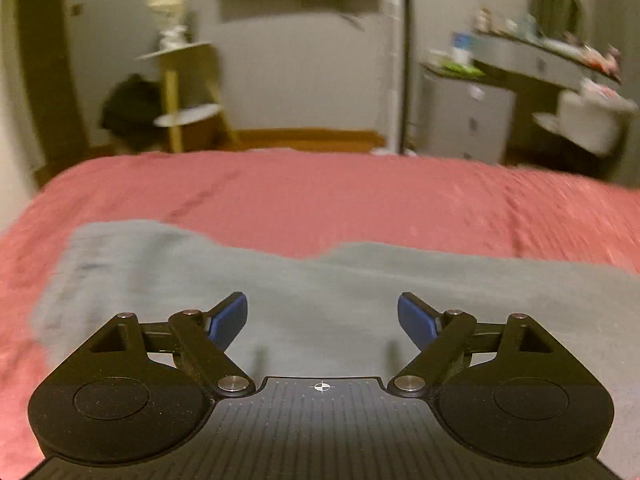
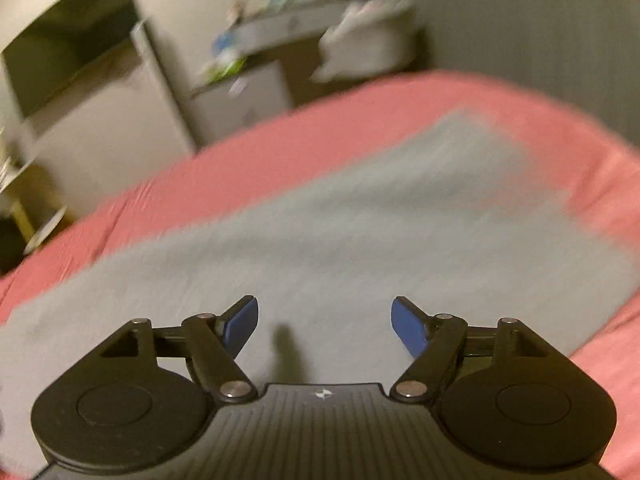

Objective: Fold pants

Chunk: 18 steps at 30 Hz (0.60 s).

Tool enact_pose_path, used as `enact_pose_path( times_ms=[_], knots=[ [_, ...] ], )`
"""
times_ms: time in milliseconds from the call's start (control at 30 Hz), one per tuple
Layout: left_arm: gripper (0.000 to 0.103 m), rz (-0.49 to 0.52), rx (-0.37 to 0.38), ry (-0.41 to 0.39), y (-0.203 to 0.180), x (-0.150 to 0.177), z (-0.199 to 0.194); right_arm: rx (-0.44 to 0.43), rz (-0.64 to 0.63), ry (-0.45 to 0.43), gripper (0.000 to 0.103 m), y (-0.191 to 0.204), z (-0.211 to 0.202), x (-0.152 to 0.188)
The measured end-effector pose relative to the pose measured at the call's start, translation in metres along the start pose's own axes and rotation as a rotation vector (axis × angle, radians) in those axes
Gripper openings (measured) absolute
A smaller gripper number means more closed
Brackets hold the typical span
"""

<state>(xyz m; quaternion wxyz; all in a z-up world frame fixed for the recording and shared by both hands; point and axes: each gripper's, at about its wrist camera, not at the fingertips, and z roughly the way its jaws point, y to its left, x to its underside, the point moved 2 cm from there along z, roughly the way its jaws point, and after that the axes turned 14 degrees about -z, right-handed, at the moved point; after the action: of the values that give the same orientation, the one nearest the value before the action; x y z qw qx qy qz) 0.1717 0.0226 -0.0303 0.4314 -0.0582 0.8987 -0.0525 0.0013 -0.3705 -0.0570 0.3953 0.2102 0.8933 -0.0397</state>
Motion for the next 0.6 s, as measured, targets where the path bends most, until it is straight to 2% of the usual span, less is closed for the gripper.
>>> enact_pose_path(
  times_ms=[33, 67, 100, 133, 167, 200, 267, 367, 400, 433, 567, 600],
  knots=[
    [0.087, 0.023, -0.002, 0.017, -0.01, 0.005, 0.011, -0.018, -0.015, 0.051, 0.083, 0.005, 0.01, 0.003],
    [0.085, 0.051, -0.031, 0.035, -0.017, 0.012, 0.023, -0.003, -0.02, 0.061, 0.083, 0.006, 0.012, 0.005],
    [0.083, 0.083, -0.086, 0.05, -0.021, 0.017, 0.037, 0.012, 0.01, 0.043, 0.085, 0.001, 0.009, 0.005],
    [0.082, 0.115, -0.171, 0.071, -0.02, 0.023, 0.051, 0.019, 0.052, 0.034, 0.085, -0.007, 0.008, 0.005],
    [0.084, 0.123, -0.243, 0.069, -0.013, 0.028, 0.061, 0.01, 0.095, 0.031, 0.085, -0.016, 0.008, 0.007],
    [0.09, 0.1, -0.26, 0.04, -0.003, 0.029, 0.063, -0.022, 0.142, 0.021, 0.085, -0.025, 0.008, 0.01],
    [0.094, 0.053, -0.327, -0.008, 0.017, 0.026, 0.059, -0.083, 0.222, -0.018, 0.085, -0.04, 0.005, 0.016],
    [0.09, 0.062, -0.492, -0.034, 0.037, 0.021, 0.044, -0.087, 0.281, -0.045, 0.075, -0.054, -0.001, 0.017],
    [0.09, 0.065, -0.488, -0.027, 0.042, 0.022, 0.035, -0.067, 0.299, -0.063, 0.066, -0.059, 0.0, 0.011],
    [0.091, 0.045, -0.455, -0.019, 0.044, 0.024, 0.024, -0.053, 0.312, -0.081, 0.052, -0.065, 0.0, 0.008],
    [0.095, -0.134, -0.35, -0.001, 0.039, 0.04, -0.012, -0.081, 0.356, -0.078, 0.024, -0.084, 0.025, -0.014],
    [0.095, -0.171, -0.337, 0.0, 0.035, 0.044, -0.015, -0.067, 0.337, -0.07, 0.008, -0.085, 0.039, -0.021]
  ],
)
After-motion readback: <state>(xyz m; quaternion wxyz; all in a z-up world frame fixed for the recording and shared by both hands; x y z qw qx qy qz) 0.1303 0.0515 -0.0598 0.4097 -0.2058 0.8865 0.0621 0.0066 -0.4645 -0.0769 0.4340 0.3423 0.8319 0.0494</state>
